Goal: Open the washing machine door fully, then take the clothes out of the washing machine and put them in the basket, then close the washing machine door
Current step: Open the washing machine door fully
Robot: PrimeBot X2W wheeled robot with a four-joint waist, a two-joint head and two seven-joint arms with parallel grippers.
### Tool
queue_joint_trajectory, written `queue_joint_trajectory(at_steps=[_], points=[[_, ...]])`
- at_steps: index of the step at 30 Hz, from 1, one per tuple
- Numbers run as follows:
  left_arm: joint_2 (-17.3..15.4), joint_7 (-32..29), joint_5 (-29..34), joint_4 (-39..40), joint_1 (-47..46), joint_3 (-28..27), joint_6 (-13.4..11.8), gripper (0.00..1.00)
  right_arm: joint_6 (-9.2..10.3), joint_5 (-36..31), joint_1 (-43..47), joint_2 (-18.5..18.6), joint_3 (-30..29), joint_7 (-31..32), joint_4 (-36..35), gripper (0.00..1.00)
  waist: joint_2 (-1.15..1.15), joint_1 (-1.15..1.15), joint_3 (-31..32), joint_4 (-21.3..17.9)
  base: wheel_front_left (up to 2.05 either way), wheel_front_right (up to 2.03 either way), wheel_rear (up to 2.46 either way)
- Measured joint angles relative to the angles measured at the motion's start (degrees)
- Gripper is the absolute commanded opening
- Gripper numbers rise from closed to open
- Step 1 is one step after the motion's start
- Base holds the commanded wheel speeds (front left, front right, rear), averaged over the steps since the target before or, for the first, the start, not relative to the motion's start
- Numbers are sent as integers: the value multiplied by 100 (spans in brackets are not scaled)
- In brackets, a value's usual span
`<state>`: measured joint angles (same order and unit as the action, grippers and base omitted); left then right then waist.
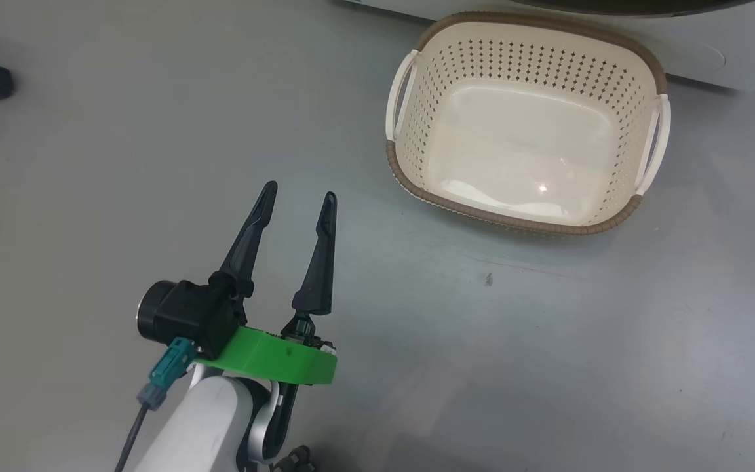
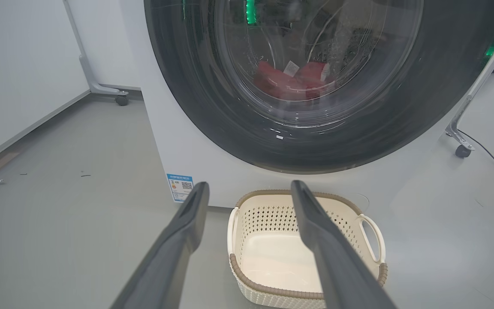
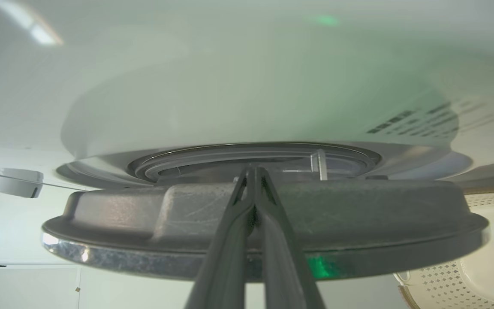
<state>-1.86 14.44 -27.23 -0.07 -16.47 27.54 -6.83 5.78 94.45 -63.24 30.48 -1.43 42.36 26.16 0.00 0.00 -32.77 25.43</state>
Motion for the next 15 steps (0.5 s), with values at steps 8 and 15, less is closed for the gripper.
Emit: queue_joint_trajectory(at_steps=[8,15], points=[[2,0,1,-19,0,-102,0,100,42,223,47,-7,55,468,152,0,0,0,99,-45,0,0,0],[2,0,1,-96,0,-130,0,100,-19,419,259,-177,196,881,158,0,0,0,241,-134,0,0,0]])
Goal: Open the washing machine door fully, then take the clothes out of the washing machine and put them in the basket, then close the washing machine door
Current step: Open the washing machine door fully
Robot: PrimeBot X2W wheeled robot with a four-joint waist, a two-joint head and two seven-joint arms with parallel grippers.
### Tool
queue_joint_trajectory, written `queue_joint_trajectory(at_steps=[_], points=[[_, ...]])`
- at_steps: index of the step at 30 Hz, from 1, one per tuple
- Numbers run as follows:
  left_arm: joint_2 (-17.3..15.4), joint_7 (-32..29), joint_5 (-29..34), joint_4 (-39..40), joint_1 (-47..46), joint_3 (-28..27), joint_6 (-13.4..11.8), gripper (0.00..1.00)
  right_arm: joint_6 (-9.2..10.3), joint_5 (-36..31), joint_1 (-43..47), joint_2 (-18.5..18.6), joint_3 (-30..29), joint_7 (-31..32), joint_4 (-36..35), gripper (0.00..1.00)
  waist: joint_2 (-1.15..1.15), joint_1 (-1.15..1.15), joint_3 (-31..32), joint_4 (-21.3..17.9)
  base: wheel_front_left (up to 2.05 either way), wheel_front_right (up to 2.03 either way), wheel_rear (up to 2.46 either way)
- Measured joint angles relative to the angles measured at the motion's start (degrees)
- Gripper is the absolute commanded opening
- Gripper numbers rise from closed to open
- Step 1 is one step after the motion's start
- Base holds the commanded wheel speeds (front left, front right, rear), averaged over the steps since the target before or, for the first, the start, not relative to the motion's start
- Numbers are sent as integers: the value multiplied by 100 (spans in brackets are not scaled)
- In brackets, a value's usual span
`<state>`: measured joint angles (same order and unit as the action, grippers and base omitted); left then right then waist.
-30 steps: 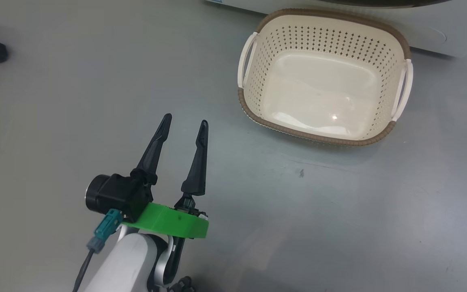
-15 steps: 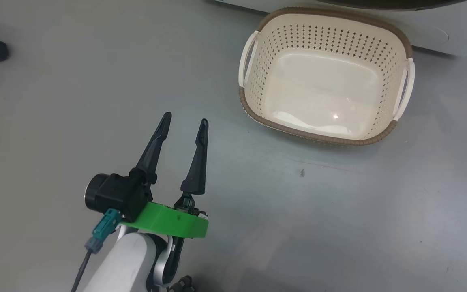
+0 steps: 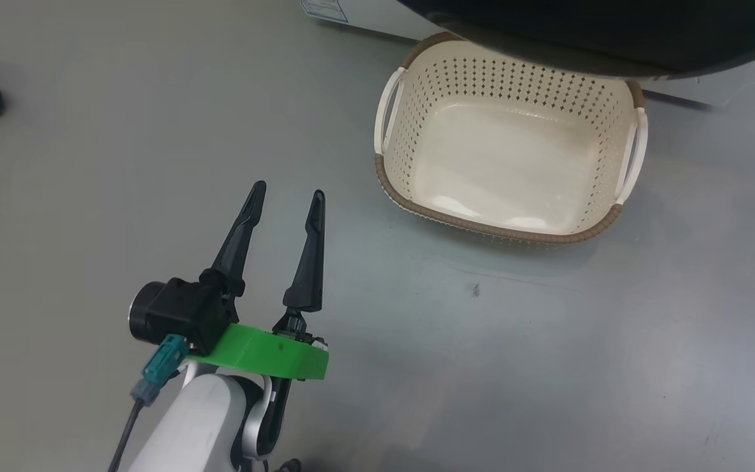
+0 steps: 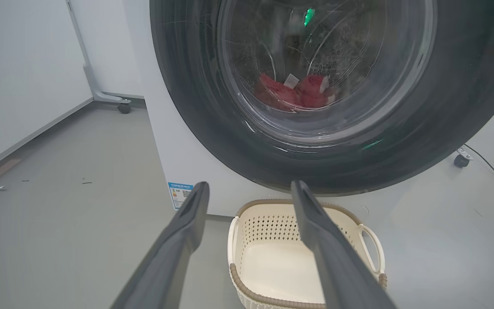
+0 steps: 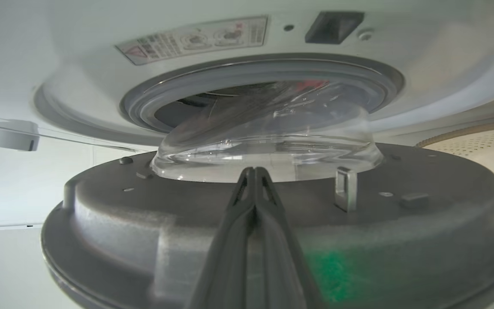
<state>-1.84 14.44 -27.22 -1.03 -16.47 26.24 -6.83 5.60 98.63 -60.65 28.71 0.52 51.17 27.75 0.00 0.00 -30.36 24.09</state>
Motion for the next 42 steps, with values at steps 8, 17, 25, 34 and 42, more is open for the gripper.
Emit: queue_joint_trajectory(at_steps=[8,17,25,34,42], points=[[0,0,2,-102,1,-24,0,100,-194,70,352,-116,125,307,-24,0,0,0,205,-109,0,0,0],[0,0,15,-240,8,-8,0,100,-365,120,794,-281,231,458,-73,0,0,0,481,-186,0,0,0],[-1,0,16,-385,34,-23,0,100,-521,126,1124,-565,421,552,-170,0,0,0,741,-215,0,0,0],[-2,0,77,-493,128,-25,0,100,-658,162,1512,-844,572,558,-229,0,0,0,1003,-245,0,0,0],[-3,0,109,-595,155,-24,0,100,-767,163,1855,-1122,742,558,-325,0,0,0,1246,-242,0,0,0]])
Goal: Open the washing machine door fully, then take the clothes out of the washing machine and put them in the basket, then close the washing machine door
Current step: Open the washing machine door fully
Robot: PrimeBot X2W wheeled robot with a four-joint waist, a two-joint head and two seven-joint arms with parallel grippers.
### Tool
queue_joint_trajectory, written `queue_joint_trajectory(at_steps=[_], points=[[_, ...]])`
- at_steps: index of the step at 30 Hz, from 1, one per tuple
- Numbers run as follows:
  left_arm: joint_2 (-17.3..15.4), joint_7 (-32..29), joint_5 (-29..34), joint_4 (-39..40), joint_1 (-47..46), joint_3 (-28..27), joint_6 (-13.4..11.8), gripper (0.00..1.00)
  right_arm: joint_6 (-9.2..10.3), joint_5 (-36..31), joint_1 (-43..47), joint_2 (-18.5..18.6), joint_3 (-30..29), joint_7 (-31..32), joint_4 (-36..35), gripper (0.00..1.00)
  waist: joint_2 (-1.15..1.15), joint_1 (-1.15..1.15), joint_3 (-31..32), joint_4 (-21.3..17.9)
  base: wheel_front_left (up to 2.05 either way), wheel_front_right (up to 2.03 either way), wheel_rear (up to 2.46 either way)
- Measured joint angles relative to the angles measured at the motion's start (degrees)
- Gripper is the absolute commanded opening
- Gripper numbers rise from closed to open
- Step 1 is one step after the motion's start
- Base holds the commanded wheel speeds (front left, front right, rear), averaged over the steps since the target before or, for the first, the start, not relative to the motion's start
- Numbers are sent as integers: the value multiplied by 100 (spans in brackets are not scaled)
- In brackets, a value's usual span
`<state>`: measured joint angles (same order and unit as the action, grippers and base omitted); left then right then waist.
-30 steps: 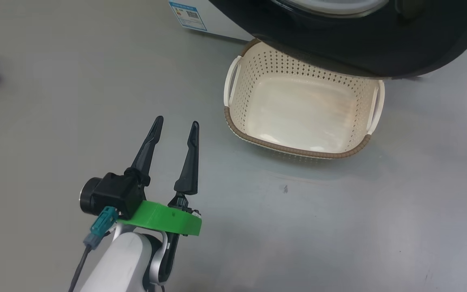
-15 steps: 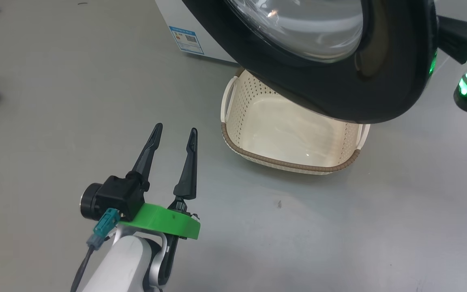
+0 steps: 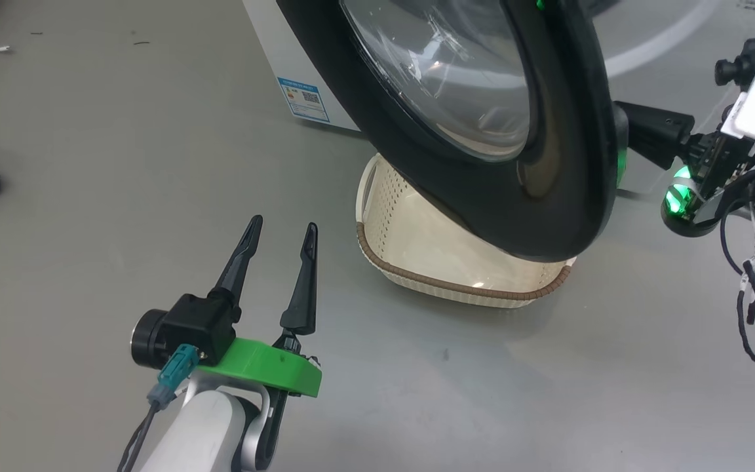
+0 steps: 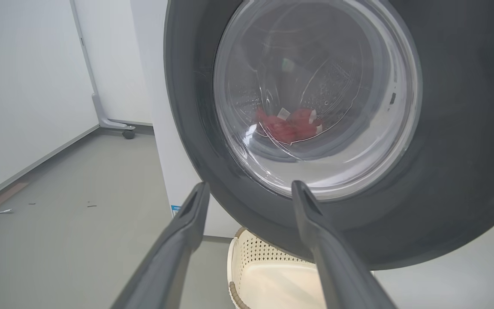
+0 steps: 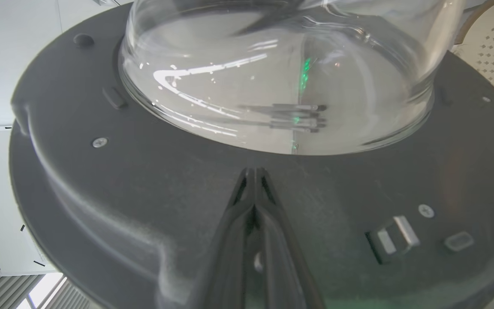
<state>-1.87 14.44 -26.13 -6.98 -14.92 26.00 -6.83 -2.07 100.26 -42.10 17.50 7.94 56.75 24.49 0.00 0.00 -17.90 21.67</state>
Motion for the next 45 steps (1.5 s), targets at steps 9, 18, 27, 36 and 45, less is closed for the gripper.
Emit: queue_joint_trajectory(at_steps=[9,18,27,36,45], points=[[-2,0,0,-87,52,15,0,100,-86,0,415,-299,175,-8,-70,0,0,0,242,81,0,0,0],[-5,0,1,-188,174,20,0,100,-138,-3,770,-631,437,-16,-168,0,0,0,437,216,0,0,0],[-7,0,2,-264,232,48,0,100,-186,-4,1099,-943,624,-88,-259,0,0,0,616,398,0,0,0],[-9,0,0,-327,299,86,0,100,-189,-64,1362,-1127,798,-221,-316,0,0,0,775,658,0,0,0],[-22,0,10,-327,352,-34,0,100,-189,-104,1457,-1218,771,-498,-372,0,0,0,822,731,0,0,0]])
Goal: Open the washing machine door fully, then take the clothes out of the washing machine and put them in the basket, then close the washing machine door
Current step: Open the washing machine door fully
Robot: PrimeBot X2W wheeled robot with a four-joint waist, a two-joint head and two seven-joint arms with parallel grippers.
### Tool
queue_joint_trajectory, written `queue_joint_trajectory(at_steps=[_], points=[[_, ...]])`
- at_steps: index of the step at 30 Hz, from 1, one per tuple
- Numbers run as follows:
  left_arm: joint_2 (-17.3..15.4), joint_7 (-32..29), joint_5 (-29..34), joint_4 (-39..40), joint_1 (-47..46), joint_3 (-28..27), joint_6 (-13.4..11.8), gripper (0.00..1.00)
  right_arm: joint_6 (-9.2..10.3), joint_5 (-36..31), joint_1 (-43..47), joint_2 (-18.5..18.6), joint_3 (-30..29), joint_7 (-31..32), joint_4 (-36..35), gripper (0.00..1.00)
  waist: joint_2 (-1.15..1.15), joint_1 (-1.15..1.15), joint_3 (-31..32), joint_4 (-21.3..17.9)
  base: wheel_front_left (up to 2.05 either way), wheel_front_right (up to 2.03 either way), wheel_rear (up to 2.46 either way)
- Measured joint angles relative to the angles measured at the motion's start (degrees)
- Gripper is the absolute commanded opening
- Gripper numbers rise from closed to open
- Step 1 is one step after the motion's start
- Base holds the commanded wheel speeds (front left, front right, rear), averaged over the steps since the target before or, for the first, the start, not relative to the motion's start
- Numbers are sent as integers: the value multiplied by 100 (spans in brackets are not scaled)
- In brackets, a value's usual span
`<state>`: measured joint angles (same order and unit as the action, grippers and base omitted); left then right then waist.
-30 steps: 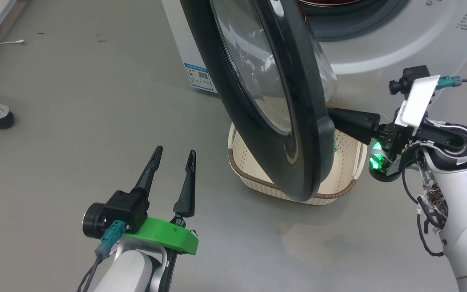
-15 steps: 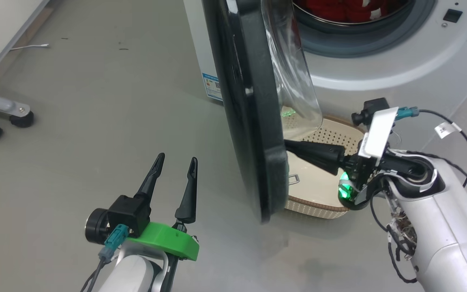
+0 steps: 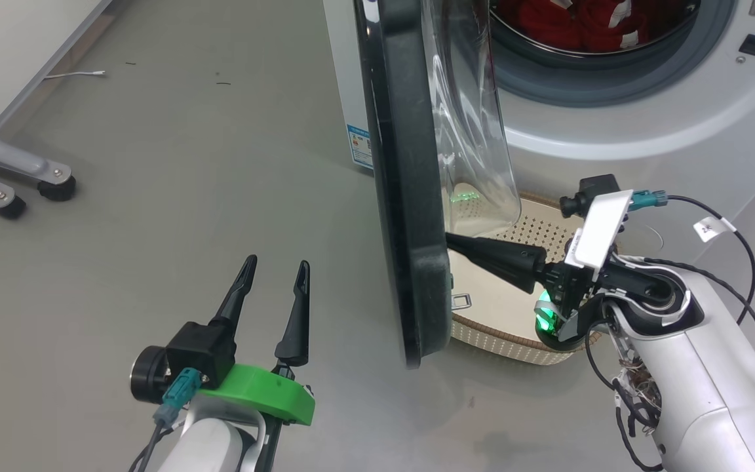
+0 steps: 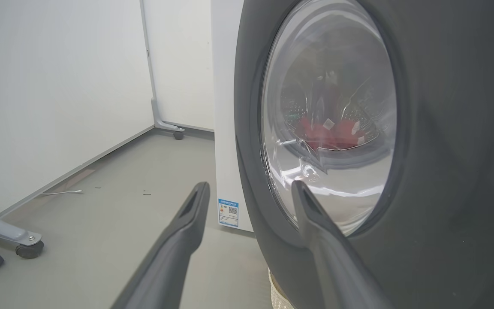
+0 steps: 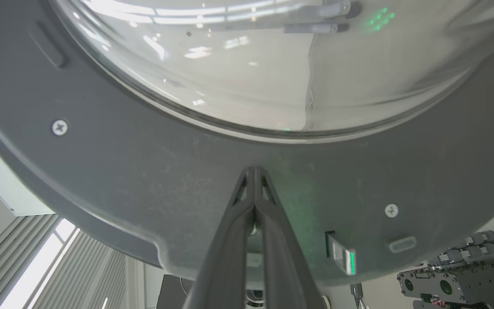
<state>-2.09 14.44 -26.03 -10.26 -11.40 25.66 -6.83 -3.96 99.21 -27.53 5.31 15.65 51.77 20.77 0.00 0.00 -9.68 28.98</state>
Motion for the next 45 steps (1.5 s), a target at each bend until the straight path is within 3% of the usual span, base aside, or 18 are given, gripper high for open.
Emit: queue_joint_trajectory(at_steps=[17,18,19,20,21,22,23,32,45], points=[[-4,0,73,26,94,-355,0,100,-204,203,642,48,-1085,-988,-394,0,0,0,1,-348,0,0,0],[-4,0,87,25,94,-367,0,100,-218,178,695,71,-1152,-1072,-426,11,0,0,1,-380,0,0,0],[-4,0,89,25,94,-376,0,100,-247,127,740,104,-1209,-1167,-448,37,0,0,2,-412,0,0,0],[-4,0,90,25,94,-378,0,100,-247,65,789,162,-1254,-1241,-478,50,0,0,3,-444,0,0,0],[-4,0,91,24,94,-381,0,100,-248,-20,836,213,-1306,-1329,-499,50,0,0,6,-476,0,0,0],[-4,0,91,23,94,-380,0,100,-252,-122,888,261,-1369,-1445,-520,94,0,0,9,-507,0,0,0],[-4,0,91,12,93,-371,0,100,-254,-193,950,304,-1433,-1543,-535,100,0,0,14,-535,0,0,0],[-4,0,98,-69,94,-386,0,100,-301,-1247,1549,571,-1670,-2542,-766,100,0,0,127,-707,0,0,0],[-4,0,255,-250,111,-491,0,100,-302,-4016,2251,1268,-1606,-4628,-1260,100,0,0,293,-871,0,0,0]])
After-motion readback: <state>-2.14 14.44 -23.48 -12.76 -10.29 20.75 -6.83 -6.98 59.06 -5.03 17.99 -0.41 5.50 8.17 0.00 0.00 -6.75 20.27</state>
